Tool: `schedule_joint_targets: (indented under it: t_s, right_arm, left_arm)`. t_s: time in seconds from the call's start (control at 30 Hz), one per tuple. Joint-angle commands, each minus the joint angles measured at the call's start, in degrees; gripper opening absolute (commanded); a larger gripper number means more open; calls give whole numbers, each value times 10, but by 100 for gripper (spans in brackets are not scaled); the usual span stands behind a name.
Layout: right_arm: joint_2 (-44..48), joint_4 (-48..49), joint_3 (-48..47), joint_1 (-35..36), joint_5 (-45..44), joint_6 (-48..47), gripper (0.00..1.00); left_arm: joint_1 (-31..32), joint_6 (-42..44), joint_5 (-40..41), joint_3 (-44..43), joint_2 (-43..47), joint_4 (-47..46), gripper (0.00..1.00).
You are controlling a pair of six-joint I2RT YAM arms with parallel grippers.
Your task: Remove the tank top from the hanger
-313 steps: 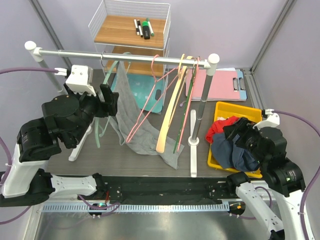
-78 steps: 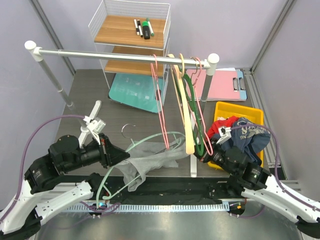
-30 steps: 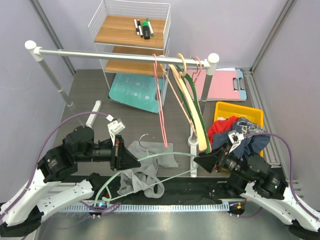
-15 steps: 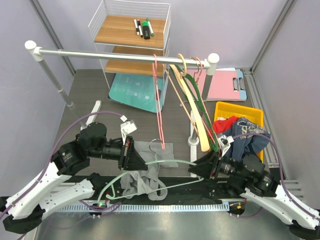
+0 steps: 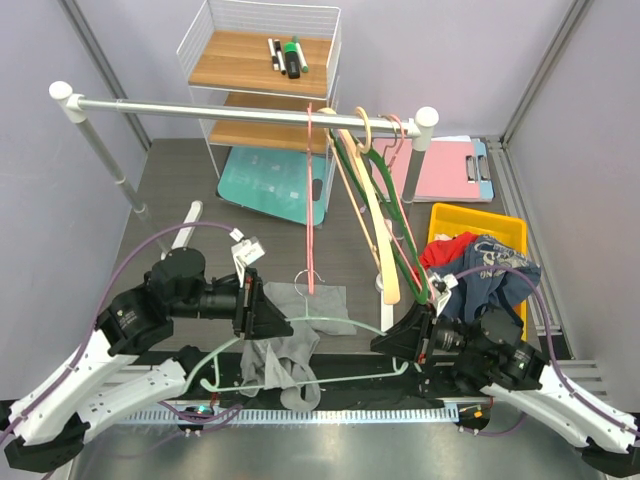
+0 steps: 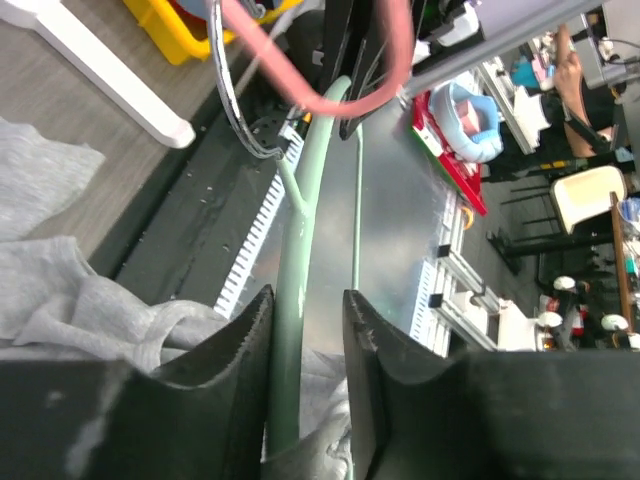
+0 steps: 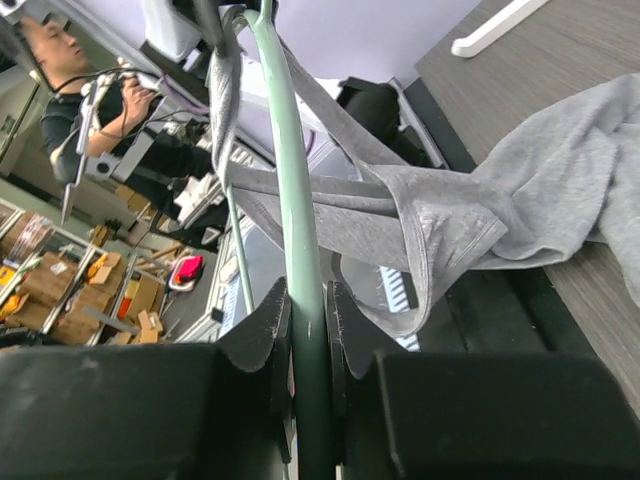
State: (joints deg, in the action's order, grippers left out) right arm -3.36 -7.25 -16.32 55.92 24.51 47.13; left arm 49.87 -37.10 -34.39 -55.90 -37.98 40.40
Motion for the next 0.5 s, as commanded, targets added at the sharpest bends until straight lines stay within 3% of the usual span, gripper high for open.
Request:
schedule_joint_targets:
  t_s: [0.0,0.03,0.1,0.13,0.47]
  right_arm:
    - [8,-12,9,-7,-97,15,1]
    - [21,-19,8,-7,-101,11,1]
    - [31,-46,-3,-7,-112,8,1]
    - [31,-57,-9,-7,-113,3,1]
    - [32,-101,-46,-7,-119,-12,1]
  left_arm:
    - [8,-4,12,-19,11,-50,42]
    - [9,0,20,-24,20,-36,52]
    - [9,11,55,-43,31,-12,58]
    - [9,22,72,-50,36,-2,66]
    - [9,9,331,-104,115,116,70]
